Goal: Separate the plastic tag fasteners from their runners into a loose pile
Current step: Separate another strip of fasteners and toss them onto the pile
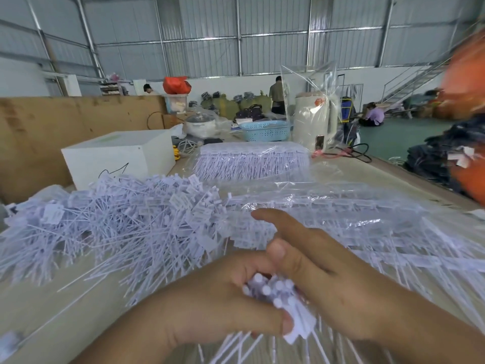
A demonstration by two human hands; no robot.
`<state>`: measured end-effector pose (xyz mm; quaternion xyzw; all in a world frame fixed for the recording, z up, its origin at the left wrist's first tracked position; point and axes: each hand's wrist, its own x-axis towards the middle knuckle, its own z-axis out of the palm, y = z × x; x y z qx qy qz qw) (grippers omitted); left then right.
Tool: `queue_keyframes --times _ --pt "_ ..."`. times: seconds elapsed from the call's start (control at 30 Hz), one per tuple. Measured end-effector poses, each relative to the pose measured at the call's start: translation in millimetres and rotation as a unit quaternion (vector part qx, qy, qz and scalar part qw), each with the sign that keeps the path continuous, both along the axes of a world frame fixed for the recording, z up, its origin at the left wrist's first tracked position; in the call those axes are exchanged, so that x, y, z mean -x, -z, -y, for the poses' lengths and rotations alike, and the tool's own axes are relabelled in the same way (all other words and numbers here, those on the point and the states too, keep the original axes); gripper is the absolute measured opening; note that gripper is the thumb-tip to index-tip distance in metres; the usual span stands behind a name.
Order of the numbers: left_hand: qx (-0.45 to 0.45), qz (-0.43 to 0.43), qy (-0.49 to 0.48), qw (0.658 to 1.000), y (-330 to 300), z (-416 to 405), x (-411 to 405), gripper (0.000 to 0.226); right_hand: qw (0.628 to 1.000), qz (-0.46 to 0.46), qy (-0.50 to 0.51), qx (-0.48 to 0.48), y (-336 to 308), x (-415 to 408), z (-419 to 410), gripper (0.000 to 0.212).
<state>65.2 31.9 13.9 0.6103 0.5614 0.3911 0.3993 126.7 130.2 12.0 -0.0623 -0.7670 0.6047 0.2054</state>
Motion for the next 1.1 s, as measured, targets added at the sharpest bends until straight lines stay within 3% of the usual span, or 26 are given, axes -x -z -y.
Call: queue_keyframes --times 0.03,0.07,0.1,0.17,0.2,0.27,0.4,0.53,0.7,0.83,0.97,1.03,1.1 --pt "-0.002 0.012 0.002 1.000 -2.0 0.8 1.6 0.034 0.989 0.048 0.058 -0.130 0.5 -60.7 -23.1 0.027" --pt "-0.006 0.020 0.004 1.000 -4.5 2.5 3.7 0.028 0.976 0.086 0.093 -0.178 9.1 -74.1 -31.7 0.038" --pt "-0.011 0.031 0.006 0.999 -7.1 4.2 6.4 0.023 0.960 0.072 0.095 -0.252 8.7 -81.0 -30.3 0.050" --pt "-0.024 0.059 -0.006 0.998 -10.4 6.8 13.4 0.020 0.945 0.066 0.088 -0.307 4.4 -93.1 -45.7 0.067" --pt "-0.031 0.068 -0.021 0.997 -11.1 7.5 16.3 0.020 0.950 0.077 0.040 -0.300 -0.4 -89.5 -50.7 0.069" --pt "-0.040 0.081 -0.044 0.995 -11.2 7.3 19.6 0.021 0.962 0.100 -0.022 -0.253 -9.7 -89.9 -60.3 0.053" --pt "-0.043 0.070 -0.052 0.995 -10.5 6.2 20.7 0.021 0.968 0.088 -0.005 -0.237 -10.2 -89.5 -54.0 0.027" --pt "-0.105 0.069 -0.130 0.984 -8.2 1.8 15.3 0.019 0.970 0.028 0.085 -0.224 -6.0 -83.8 -49.6 0.027" --pt "-0.208 0.097 -0.229 0.946 -7.6 -7.3 0.5 0.013 0.935 -0.026 0.230 -0.269 -0.8 -70.7 -31.4 0.029" --pt "-0.256 0.072 -0.284 0.921 -6.0 -7.3 -11.1 0.012 0.913 -0.030 0.273 -0.301 1.8 -65.2 -21.8 0.033" --pt "-0.263 0.100 -0.380 0.881 -8.8 -1.6 3.4 0.013 0.913 -0.076 0.352 -0.190 -8.9 -72.9 -39.4 0.038" --pt "-0.249 0.130 -0.372 0.885 -12.8 1.2 15.2 0.012 0.935 -0.079 0.314 -0.146 -14.3 -82.7 -53.4 0.041" --pt "-0.223 0.138 -0.323 0.909 -14.7 1.2 16.0 0.016 0.973 -0.051 0.185 -0.128 -12.9 -86.9 -54.5 0.037"
